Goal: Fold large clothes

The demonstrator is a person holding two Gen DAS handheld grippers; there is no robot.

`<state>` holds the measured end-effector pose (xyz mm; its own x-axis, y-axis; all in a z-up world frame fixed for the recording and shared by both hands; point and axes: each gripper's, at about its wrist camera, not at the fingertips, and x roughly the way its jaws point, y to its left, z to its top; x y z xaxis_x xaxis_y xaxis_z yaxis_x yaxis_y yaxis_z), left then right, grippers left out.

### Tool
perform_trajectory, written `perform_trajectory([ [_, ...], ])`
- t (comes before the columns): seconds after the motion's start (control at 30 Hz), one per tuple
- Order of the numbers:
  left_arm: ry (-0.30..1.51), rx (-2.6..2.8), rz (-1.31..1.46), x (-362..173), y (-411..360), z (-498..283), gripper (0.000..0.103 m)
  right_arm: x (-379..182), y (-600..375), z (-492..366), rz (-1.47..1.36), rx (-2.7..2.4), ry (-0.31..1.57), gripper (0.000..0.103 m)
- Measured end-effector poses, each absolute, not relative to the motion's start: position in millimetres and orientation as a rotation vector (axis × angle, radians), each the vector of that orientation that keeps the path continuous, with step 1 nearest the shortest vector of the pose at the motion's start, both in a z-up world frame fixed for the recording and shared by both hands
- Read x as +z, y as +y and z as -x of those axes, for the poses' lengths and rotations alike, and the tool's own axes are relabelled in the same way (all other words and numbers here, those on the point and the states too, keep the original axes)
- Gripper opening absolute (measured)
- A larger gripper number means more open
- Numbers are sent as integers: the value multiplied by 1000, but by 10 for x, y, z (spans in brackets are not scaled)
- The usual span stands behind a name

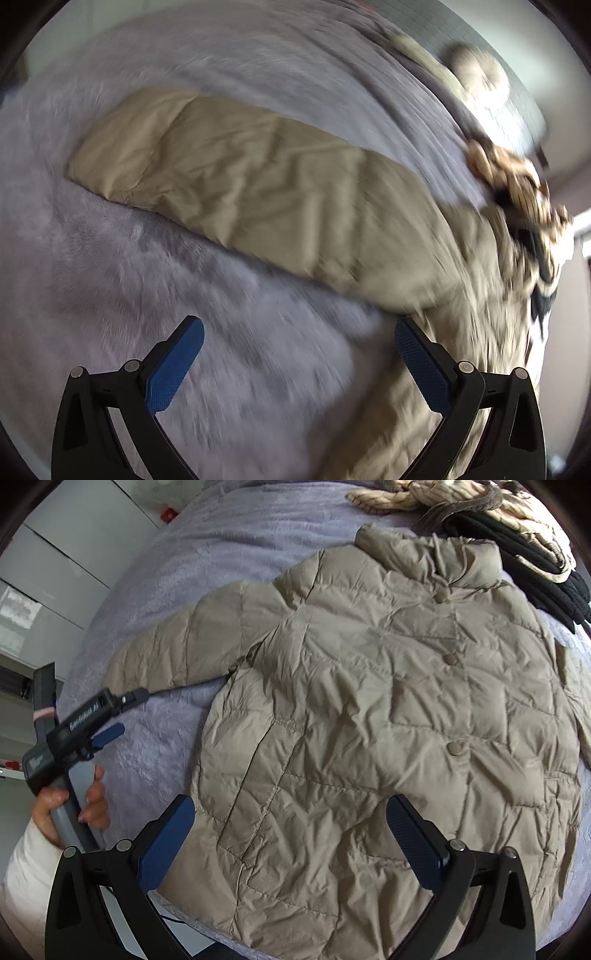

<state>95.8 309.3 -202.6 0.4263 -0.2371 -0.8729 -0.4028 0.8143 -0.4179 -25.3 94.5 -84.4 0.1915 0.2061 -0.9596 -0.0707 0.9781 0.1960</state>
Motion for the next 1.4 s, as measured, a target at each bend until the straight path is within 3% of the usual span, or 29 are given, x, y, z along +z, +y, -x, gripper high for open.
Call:
perform_trajectory([
  [0.17,1082,136,886,-2514,3659,-1286,103,-1002,1010,224,-133,235,1387,103],
  [0.43,961,245,917,-2526,4048,-1712,103,-996,862,-168,-145,227,1301,103],
  [0.47,944,284,908,-2501,4069,-1741,98,-977,842,-240,-145,226,1289,103],
  [0.53,925,330,887,-2476,4137,-1813,66,-945,804,-417,-161,226,1260,103],
  [0.57,924,319,885,-2481,4175,-1850,34,-928,794,-503,-171,226,1243,103],
  [0.6,912,265,905,-2489,4233,-1891,13,-922,793,-606,-182,222,1225,103],
  [0.63,901,223,927,-2480,4275,-1906,11,-925,787,-684,-192,215,1209,103],
  [0.7,878,201,882,-2346,4290,-1913,11,-969,839,-952,-235,217,1170,102],
  [0.73,864,189,857,-2275,4294,-1919,11,-1009,877,-1077,-265,231,1152,91],
  [0.77,844,167,835,-2171,4306,-1912,11,-1054,887,-1182,-292,239,1143,57],
  [0.83,803,124,808,-1951,4318,-1895,11,-1237,934,-1420,-343,240,1178,11],
  [1.1,689,-119,648,-1063,3852,-1884,11,-2064,1269,-1747,-469,311,1337,10],
  [1.23,653,-274,540,-713,3219,-1845,11,-2062,1146,-1730,-531,359,1353,7],
  [1.4,634,-517,378,-387,2113,-1883,11,-1668,520,-1473,-588,365,1278,8],
])
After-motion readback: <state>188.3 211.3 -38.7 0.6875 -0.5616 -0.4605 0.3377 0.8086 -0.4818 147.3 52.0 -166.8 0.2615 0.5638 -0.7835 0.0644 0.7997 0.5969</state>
